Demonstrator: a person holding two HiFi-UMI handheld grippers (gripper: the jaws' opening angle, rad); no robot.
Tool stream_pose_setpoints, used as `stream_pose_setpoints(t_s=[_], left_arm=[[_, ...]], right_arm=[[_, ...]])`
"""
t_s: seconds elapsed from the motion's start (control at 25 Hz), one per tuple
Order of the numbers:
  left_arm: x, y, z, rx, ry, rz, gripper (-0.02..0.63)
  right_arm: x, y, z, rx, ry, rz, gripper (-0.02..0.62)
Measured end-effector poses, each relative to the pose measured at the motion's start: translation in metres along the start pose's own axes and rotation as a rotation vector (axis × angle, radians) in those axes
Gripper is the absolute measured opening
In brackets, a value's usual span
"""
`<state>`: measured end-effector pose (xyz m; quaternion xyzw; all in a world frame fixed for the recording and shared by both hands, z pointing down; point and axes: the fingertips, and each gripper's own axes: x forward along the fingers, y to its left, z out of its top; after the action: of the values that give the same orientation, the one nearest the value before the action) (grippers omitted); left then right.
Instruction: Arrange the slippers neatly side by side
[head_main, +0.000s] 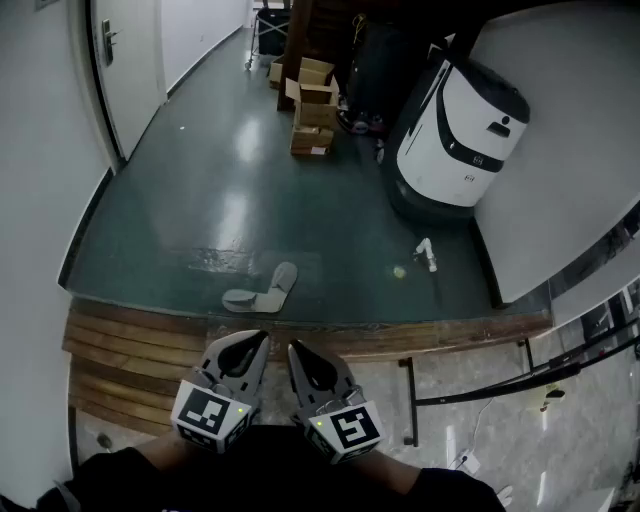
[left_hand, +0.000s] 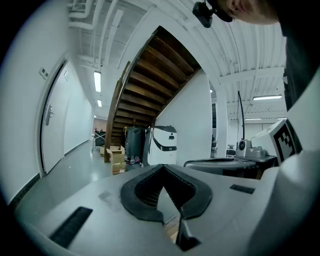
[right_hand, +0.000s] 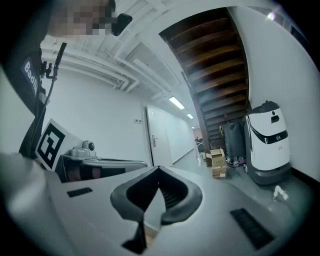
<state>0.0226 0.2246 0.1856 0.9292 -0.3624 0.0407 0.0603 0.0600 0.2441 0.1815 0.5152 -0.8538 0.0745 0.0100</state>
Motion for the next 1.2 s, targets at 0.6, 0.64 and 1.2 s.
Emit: stream_pose_setpoints(t_s=[0.6, 0.64, 1.2], left_arm=[[-0.008, 0.008, -0.005, 0.000, 0.004, -0.002, -0.002], [-0.010, 0.011, -0.005, -0.005, 0.005, 0.003, -0.002], [-0.072, 0.113, -0.013, -0.028, -0.011, 0.072, -0.002]], right_arm=[[0.005, 0.009, -0.005, 0.017, -0.017, 0.012, -0.002], [0.007, 0.009, -0.007, 0.027, -0.010, 0.011, -0.002], [0.084, 0.059, -0.026, -0.181, 0.087, -0.007, 0.022]])
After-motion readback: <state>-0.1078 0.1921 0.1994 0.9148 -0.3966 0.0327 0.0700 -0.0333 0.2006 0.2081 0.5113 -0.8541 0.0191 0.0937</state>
